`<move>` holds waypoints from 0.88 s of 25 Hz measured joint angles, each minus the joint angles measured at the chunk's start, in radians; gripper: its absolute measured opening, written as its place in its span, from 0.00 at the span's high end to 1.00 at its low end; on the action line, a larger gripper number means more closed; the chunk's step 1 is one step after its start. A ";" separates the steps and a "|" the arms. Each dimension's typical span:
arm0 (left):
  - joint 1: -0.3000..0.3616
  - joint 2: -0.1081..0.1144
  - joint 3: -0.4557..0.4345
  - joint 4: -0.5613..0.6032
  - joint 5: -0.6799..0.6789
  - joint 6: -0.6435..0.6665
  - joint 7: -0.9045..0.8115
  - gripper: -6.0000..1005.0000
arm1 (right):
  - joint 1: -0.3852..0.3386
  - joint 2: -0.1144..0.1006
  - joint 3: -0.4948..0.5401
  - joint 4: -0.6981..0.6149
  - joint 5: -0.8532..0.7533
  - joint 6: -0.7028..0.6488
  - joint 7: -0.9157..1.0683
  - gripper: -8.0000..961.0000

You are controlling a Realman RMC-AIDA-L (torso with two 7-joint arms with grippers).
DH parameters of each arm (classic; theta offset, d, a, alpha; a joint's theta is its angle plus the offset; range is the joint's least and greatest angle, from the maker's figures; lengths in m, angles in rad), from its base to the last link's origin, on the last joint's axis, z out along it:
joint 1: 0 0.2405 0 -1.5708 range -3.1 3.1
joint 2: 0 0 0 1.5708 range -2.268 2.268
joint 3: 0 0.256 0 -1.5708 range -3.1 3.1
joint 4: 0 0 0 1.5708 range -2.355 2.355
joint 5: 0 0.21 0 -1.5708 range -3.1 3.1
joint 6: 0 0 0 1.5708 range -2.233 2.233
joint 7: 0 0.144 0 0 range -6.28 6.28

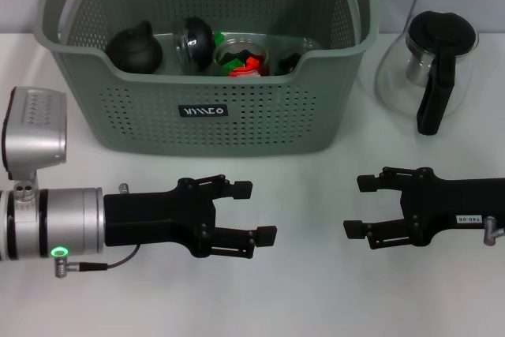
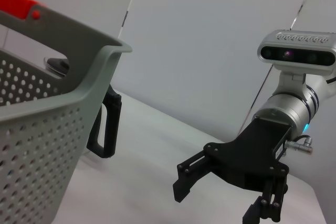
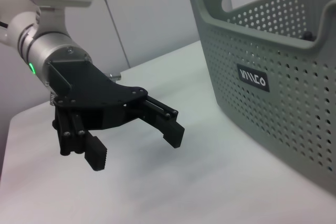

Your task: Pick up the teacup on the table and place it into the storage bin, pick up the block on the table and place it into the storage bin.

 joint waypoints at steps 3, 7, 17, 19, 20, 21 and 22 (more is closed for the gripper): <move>-0.001 -0.001 0.002 -0.001 0.001 -0.002 0.000 0.07 | 0.000 0.000 0.000 0.000 0.000 0.001 0.000 0.02; -0.004 -0.002 0.002 -0.002 0.002 -0.007 0.000 0.07 | 0.000 0.000 -0.001 0.001 -0.001 0.001 0.001 0.02; -0.011 -0.001 0.004 -0.029 0.017 -0.054 0.008 0.07 | -0.004 0.000 0.000 0.001 -0.003 0.001 0.001 0.02; -0.011 -0.003 0.004 -0.030 0.021 -0.057 0.009 0.07 | -0.002 0.000 -0.001 0.004 -0.003 0.001 0.001 0.02; -0.011 -0.004 0.004 -0.030 0.021 -0.057 0.009 0.07 | -0.001 0.000 -0.001 0.006 -0.003 0.001 0.001 0.02; -0.011 -0.004 0.004 -0.031 0.022 -0.057 0.009 0.07 | -0.001 0.000 -0.001 0.006 -0.003 0.002 0.001 0.02; -0.011 -0.004 0.004 -0.031 0.022 -0.057 0.009 0.07 | -0.001 0.000 -0.001 0.007 -0.003 0.002 0.001 0.02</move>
